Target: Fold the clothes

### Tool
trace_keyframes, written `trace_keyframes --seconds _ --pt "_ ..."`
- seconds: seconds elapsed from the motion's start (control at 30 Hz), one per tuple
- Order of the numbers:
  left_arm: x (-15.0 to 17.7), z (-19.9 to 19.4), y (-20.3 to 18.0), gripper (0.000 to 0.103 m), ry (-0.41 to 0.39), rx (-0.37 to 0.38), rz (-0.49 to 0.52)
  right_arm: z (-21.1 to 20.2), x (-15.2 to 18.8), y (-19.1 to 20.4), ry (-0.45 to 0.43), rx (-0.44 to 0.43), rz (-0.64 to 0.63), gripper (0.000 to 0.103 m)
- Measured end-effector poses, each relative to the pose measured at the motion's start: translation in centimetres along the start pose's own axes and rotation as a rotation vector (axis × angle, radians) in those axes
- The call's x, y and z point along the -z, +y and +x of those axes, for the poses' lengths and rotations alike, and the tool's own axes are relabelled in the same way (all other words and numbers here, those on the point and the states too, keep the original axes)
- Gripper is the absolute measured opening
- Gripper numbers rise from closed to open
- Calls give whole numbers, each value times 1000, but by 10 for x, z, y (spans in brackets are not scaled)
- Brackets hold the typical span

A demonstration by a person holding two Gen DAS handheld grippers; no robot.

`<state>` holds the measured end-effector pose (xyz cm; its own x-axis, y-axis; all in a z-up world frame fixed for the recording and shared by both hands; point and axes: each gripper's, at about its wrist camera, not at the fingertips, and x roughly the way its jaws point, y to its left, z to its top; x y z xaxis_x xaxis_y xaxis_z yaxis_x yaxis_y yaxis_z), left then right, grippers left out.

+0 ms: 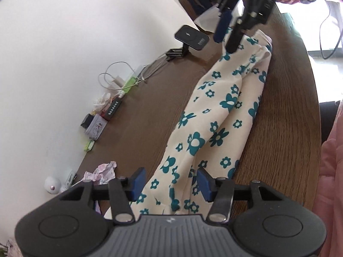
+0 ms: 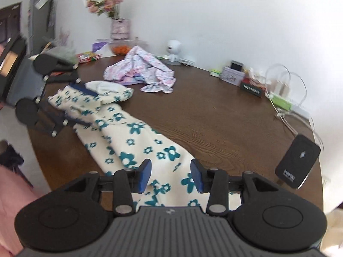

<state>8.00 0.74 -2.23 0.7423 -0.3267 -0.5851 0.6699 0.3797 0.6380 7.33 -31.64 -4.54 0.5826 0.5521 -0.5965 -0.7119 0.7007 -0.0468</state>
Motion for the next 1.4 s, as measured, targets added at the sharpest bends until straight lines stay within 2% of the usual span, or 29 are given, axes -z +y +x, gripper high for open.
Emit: trace_keyframes --seconds 0.03,0.07,0.1,0.23,0.43,0.57,0.63,0.7,0.73,0.77,0.87,0.9,0.97,1.1,1.2,1.33,1.4 --pt "-2 5 -2 33 8 14 27 5 -1 -9 8 9 63 41" --pt "-4 10 -4 12 16 29 54 9 2 -18 18 16 115 41" --pt "-7 15 -6 2 23 43 80 11 7 -22 28 28 141 40" --pt "-9 24 -14 1 34 86 162 15 30 -35 52 67 215 36" --pt "3 22 -22 0 44 101 184 18 59 -48 34 67 298 36" --pt "3 20 -24 0 48 88 183 16 71 -53 -10 57 375 40" --pt "2 14 -20 7 34 85 154 12 75 -57 -39 49 419 45" --pt "2 6 -14 28 15 84 112 0 77 -61 -93 38 480 46" --pt "2 1 -10 48 0 84 76 -8 75 -61 -134 30 502 47" --pt "2 -5 -2 54 -22 84 13 -16 73 -61 -174 22 523 48" --pt "7 -24 25 56 -87 88 -179 -25 56 -52 -241 -6 497 61" --pt "9 -28 34 59 -94 74 -243 -23 46 -47 -234 -21 469 69" --pt "15 -28 56 71 -70 38 -361 -8 23 -32 -194 -57 394 72" --pt "28 -23 95 74 2 -21 -569 29 -34 1 -115 -191 285 72" --pt "39 -18 126 74 59 -60 -730 69 -79 25 -25 -279 279 72" --pt "63 -3 173 74 95 -33 -950 134 -108 58 116 -344 318 71" --pt "71 5 189 74 89 -1 -1006 163 -110 67 159 -372 383 69"
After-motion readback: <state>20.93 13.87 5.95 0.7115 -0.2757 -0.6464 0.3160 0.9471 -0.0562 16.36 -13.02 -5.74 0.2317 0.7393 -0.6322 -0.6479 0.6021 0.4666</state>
